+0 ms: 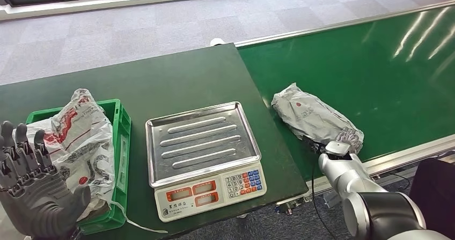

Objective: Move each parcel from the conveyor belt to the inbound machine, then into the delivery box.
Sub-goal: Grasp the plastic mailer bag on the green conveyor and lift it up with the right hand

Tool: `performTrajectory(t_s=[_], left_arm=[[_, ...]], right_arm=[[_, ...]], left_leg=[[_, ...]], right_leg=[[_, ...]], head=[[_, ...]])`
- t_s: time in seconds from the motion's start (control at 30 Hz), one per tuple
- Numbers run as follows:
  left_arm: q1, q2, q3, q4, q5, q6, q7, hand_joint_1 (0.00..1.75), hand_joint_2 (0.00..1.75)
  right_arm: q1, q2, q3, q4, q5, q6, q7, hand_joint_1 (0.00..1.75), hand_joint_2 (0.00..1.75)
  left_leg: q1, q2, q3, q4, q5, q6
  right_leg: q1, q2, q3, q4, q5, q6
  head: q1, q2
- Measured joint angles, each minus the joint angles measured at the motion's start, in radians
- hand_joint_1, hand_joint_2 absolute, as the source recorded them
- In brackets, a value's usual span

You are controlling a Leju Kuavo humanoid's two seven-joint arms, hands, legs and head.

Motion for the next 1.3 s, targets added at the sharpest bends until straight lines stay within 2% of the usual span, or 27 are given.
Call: performTrajectory(t_s=[0.27, 0.83, 0.93, 1.0, 1.07, 1.13, 1.3], left_arm=[[0.025, -0.006, 0.012, -0.059, -0.016, -0.006, 0.000, 0.00, 1.75], [0.042, -0.018, 0.037, -0.096, -0.035, -0.016, 0.000, 0.00, 1.75], [0.052, -0.021, 0.048, -0.109, -0.037, -0.020, 0.000, 0.00, 1.75], [0.063, -0.025, 0.058, -0.123, -0.041, -0.018, 0.000, 0.00, 1.75], [0.077, -0.029, 0.068, -0.140, -0.045, -0.017, 0.000, 0.00, 1.75], [0.089, -0.034, 0.078, -0.156, -0.047, -0.016, 0.000, 0.00, 1.75], [0.096, -0.038, 0.093, -0.171, -0.048, -0.029, 0.000, 0.00, 1.75]], right_arm=[[-0.061, 0.018, 0.008, 0.001, 0.002, 0.025, 0.004, 1.75, 1.75], [-0.095, 0.043, 0.024, 0.005, 0.002, 0.025, -0.006, 1.75, 1.75], [-0.100, 0.051, 0.039, 0.003, 0.002, -0.043, -0.018, 1.75, 1.75], [-0.102, 0.060, 0.056, -0.013, 0.003, -0.150, -0.016, 1.75, 1.75], [-0.098, 0.076, 0.075, -0.070, 0.004, -0.268, -0.003, 1.75, 1.75], [-0.083, 0.095, 0.097, -0.182, 0.004, -0.342, 0.008, 1.75, 1.75], [0.009, 0.148, 0.150, -0.589, 0.007, -0.340, 0.011, 1.75, 1.75]], left_leg=[[0.000, 0.000, 0.000, 0.000, 0.001, 0.000], [0.000, -0.001, -0.001, 0.000, 0.001, 0.000], [0.000, -0.001, -0.001, 0.000, 0.001, 0.000], [0.000, -0.001, -0.001, 0.000, 0.001, 0.000], [0.000, -0.001, -0.001, 0.000, 0.001, 0.000], [0.000, -0.001, -0.001, 0.000, 0.001, 0.000], [0.001, -0.002, -0.002, 0.000, 0.001, -0.001]], right_leg=[[0.000, 0.000, 0.000, 0.000, 0.001, 0.001], [0.000, -0.001, -0.001, 0.000, 0.000, 0.000], [0.000, -0.001, -0.001, 0.001, 0.000, 0.000], [0.000, -0.001, -0.001, 0.001, 0.000, 0.000], [0.000, 0.000, -0.002, 0.001, 0.000, 0.000], [0.000, 0.000, -0.002, 0.001, 0.000, 0.000], [0.001, -0.003, -0.002, 0.001, -0.001, -0.001]], head=[[0.000, 0.000], [0.000, 0.000], [0.000, 0.000], [0.000, 0.000], [0.000, 0.000], [0.000, 0.000], [0.000, 0.000]])
